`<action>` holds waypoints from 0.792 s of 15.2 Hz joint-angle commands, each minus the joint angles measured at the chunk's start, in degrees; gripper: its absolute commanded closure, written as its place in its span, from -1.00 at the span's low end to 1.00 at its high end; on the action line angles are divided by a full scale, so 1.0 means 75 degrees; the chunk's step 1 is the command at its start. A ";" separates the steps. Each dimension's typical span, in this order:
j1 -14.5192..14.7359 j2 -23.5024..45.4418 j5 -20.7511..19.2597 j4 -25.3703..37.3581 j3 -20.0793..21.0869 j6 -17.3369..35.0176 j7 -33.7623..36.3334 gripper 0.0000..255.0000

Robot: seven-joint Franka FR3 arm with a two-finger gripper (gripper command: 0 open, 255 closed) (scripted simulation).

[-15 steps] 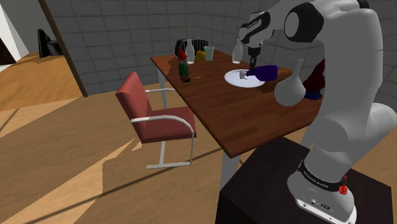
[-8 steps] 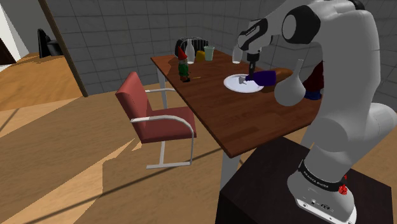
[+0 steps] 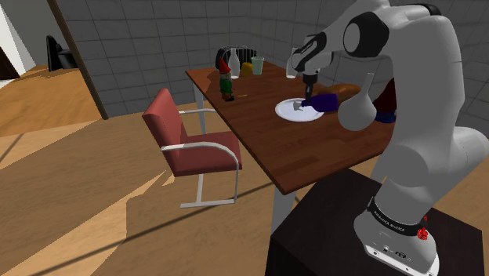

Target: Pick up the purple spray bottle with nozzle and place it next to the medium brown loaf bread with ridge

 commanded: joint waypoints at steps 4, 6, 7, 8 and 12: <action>-0.0025 0.0247 0.0043 -0.0101 0.0031 0.0344 0.0018 1.00; -0.0025 0.0249 0.0043 -0.0099 0.0031 0.0343 0.0018 1.00; -0.0025 0.0249 0.0043 -0.0098 0.0030 0.0343 0.0018 1.00; -0.0025 0.0249 0.0043 -0.0098 0.0030 0.0343 0.0018 1.00; -0.0025 0.0250 0.0044 -0.0097 0.0030 0.0342 0.0018 -1.00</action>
